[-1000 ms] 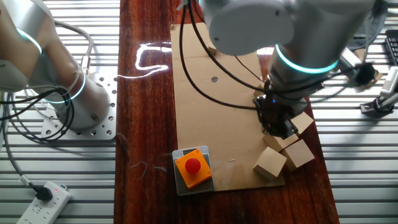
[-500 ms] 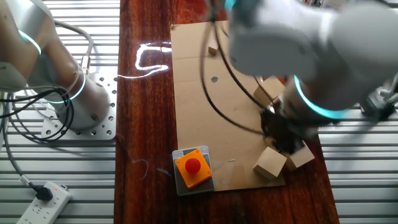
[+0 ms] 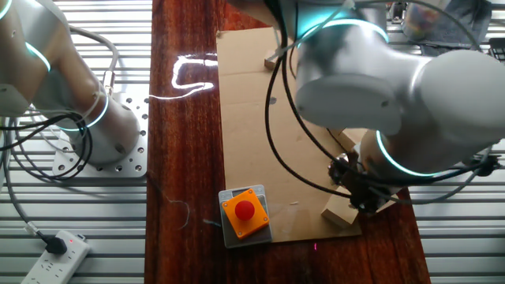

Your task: Stack the blocks into a pyramid shape

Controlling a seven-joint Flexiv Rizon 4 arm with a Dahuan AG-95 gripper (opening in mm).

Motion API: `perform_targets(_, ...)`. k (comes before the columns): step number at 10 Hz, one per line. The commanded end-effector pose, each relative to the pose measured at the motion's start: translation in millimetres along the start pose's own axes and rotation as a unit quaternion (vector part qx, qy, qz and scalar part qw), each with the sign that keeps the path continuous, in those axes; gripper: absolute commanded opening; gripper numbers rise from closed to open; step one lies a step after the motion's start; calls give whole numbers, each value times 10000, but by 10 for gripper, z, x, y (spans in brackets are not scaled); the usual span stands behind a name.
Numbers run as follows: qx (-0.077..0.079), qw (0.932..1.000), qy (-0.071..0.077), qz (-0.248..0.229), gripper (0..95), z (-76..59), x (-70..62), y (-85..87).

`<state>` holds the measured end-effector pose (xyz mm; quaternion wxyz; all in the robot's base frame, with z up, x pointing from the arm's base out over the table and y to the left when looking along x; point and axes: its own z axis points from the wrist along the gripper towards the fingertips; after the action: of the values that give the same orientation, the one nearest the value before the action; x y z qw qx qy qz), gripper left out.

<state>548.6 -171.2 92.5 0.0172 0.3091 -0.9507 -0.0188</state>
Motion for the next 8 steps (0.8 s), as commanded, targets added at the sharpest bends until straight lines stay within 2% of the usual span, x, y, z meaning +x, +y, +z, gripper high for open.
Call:
perform_targets(1,-8,10000,-4,-69,950,61,6,-21)
perform_targets(2,-3,9999,-44,-104,950,88,16,-33)
perform_targets(6,25,9995,-53,-299,950,179,64,-150)
perform_targets(7,33,9994,-55,-339,760,205,57,-154)
perform_targets(8,40,9992,-62,-394,760,229,49,-158)
